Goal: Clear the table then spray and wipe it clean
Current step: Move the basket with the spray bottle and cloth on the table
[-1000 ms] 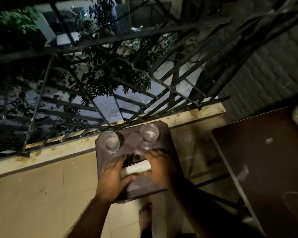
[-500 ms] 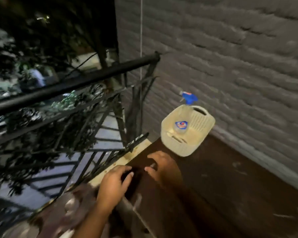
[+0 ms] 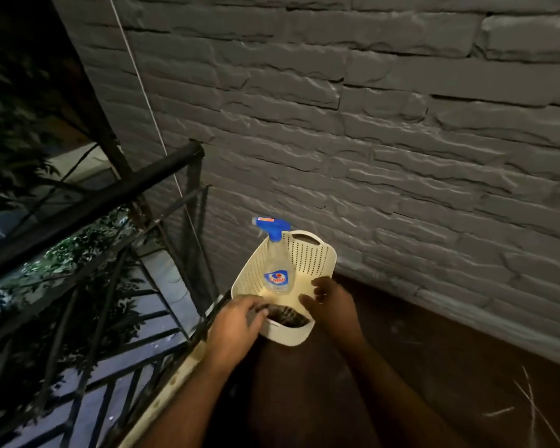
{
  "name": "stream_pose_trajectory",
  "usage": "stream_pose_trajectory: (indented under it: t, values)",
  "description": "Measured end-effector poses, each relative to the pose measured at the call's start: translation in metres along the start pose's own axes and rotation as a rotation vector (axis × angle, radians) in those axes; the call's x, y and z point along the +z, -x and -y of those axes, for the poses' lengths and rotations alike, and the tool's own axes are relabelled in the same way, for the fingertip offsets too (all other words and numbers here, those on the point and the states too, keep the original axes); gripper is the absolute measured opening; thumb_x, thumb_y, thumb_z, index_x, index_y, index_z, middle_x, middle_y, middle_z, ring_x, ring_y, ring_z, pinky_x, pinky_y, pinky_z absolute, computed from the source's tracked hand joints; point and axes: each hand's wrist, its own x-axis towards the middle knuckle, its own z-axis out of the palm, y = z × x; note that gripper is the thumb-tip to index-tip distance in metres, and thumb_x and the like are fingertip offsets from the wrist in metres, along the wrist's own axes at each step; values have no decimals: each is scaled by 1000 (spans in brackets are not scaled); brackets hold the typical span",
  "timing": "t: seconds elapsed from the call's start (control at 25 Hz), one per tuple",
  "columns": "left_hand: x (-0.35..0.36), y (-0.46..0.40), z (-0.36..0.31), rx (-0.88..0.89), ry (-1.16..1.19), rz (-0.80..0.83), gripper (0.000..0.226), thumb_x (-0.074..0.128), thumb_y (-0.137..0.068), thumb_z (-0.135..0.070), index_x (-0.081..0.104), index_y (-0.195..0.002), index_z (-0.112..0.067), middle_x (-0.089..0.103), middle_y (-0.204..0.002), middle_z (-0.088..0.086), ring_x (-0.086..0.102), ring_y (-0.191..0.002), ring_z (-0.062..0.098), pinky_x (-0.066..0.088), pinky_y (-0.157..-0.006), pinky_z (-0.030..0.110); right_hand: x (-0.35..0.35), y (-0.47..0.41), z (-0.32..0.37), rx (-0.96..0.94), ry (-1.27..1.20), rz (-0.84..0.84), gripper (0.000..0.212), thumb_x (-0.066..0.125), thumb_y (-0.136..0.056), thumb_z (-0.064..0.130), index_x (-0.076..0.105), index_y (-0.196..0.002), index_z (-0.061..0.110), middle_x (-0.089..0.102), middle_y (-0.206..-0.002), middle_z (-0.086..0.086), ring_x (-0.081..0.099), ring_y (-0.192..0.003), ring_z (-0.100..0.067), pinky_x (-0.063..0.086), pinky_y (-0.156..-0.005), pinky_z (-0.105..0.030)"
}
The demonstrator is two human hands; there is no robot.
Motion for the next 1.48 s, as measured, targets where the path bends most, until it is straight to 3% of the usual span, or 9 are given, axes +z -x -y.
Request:
stream_pose_trajectory:
  t: [0.2,0.32,0.48,0.64,0.8,0.96,1.2,1.32,1.48]
  values:
    - [15,-91,9,-97,110,-35,38,70,-83,-32,65,-118,-18,70,-111,2,66,-94,16,54,-83,31,23,-58,-25,273,-19,-157,67,69,-66,47,50,-124,20,61,-122,-9,62,-106,-28,54,-86,-45]
    - [25,-135,23,-202,-124,-41,44,67,-84,-40,62,-117,-12,65,-115,13,61,-105,31,50,-88,39,32,-70,-34,403,-44,-117,75,73,-74,36,39,-136,13,54,-133,-12,56,-118,-32,48,-92,-42]
    - [39,-154,61,-429,-134,303,39,58,-90,-38,63,-118,-10,66,-117,16,62,-105,33,53,-88,41,46,-74,-48,450,-69,-64,52,61,-81,24,47,-130,13,63,-123,-10,63,-108,-29,53,-84,-35]
    - [50,-141,66,-305,-108,215,30,49,-94,-13,64,-120,-16,67,-117,14,62,-106,34,50,-88,37,56,-70,-58,417,-198,-125,42,50,-79,17,61,-120,21,70,-110,-3,68,-93,-23,60,-76,-41]
    - [50,-130,58,-260,-123,172,30,48,-95,-12,63,-121,-17,68,-114,14,63,-103,34,50,-87,38,51,-64,-64,361,-165,-203,35,48,-79,14,68,-108,21,72,-99,-1,67,-87,-19,57,-75,-32]
    - [54,-109,34,-211,-110,181,29,47,-96,-13,65,-118,-17,69,-112,12,62,-101,33,49,-86,36,32,-47,-81,307,-136,-257,32,45,-77,14,69,-97,22,72,-87,1,67,-77,-18,59,-70,-37]
    - [86,-53,-46,-128,-44,242,33,48,-97,-14,60,-126,-22,69,-113,10,63,-98,29,49,-79,36,-48,13,-127,368,-114,-338,26,44,-81,20,67,-91,26,71,-80,5,66,-71,-14,57,-61,-33]
    - [122,-17,-97,-87,-2,329,34,46,-98,-17,58,-129,-25,68,-110,5,61,-84,16,46,-64,24,-106,58,-164,374,-34,-426,20,46,-80,19,66,-82,20,70,-72,3,64,-64,-15,56,-60,-35]
    - [179,45,-180,32,97,404,34,46,-96,-11,58,-128,-16,66,-118,7,61,-108,27,46,-86,34,-191,123,-222,415,64,-519,20,52,-82,19,71,-88,19,73,-77,-1,66,-67,-18,49,-59,-30]
